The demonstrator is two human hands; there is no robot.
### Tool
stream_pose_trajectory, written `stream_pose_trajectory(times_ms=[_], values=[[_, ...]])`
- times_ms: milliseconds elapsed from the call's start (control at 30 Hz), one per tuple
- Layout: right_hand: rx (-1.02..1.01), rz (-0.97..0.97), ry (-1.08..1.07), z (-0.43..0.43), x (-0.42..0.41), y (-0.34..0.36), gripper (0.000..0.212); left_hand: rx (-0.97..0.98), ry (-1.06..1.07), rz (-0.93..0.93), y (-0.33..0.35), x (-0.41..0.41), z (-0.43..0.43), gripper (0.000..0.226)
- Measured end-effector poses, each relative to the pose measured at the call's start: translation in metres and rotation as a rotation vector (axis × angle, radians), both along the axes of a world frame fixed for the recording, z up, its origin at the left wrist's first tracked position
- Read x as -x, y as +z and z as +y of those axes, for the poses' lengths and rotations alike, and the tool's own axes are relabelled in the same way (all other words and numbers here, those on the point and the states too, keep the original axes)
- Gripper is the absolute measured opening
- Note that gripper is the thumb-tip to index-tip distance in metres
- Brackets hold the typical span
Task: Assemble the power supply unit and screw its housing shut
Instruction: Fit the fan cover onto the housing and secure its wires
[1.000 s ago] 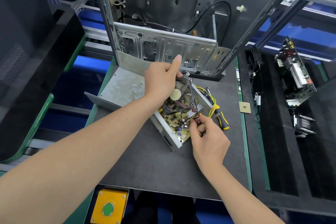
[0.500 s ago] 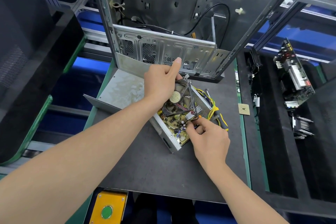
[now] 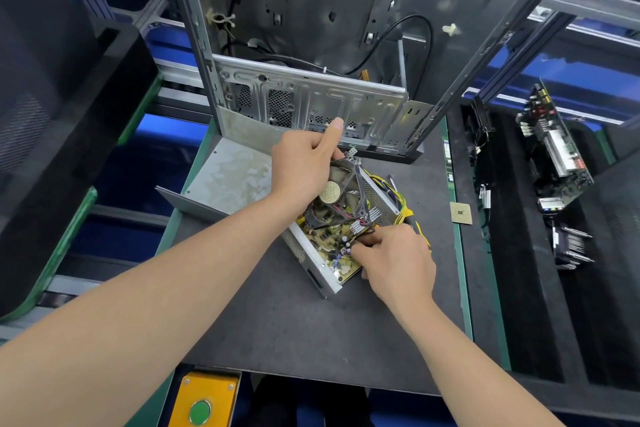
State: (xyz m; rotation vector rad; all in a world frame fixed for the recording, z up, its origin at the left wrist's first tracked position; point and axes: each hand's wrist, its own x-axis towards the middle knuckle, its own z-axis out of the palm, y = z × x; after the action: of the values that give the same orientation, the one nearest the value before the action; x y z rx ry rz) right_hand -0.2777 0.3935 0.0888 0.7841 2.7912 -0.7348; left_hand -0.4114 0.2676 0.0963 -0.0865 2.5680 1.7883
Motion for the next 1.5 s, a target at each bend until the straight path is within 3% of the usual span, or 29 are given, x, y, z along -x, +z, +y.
stream_pose_trajectory(times_ms=[167,533,833,1200,1500], values=[[0.009,-0.008,-0.024,-0.005,0.000,0.001,0.014,0.012,-0.015,0.011,0.000,-0.001,0.000,0.062],[-0.033,0.019,0.333,0.017,-0.010,0.011,0.048,0.031,-0.029,-0.004,0.001,-0.002,0.000,0.062],[-0.164,0.174,0.484,0.026,-0.017,0.004,0.047,0.030,-0.022,0.000,0.001,-0.003,0.000,0.061],[-0.417,0.070,0.689,0.032,-0.009,-0.001,0.059,0.029,-0.019,0.002,0.000,-0.002,0.001,0.064],[-0.430,-0.004,0.709,0.030,-0.008,0.000,0.041,0.040,-0.025,0.009,-0.001,-0.002,0.002,0.063]])
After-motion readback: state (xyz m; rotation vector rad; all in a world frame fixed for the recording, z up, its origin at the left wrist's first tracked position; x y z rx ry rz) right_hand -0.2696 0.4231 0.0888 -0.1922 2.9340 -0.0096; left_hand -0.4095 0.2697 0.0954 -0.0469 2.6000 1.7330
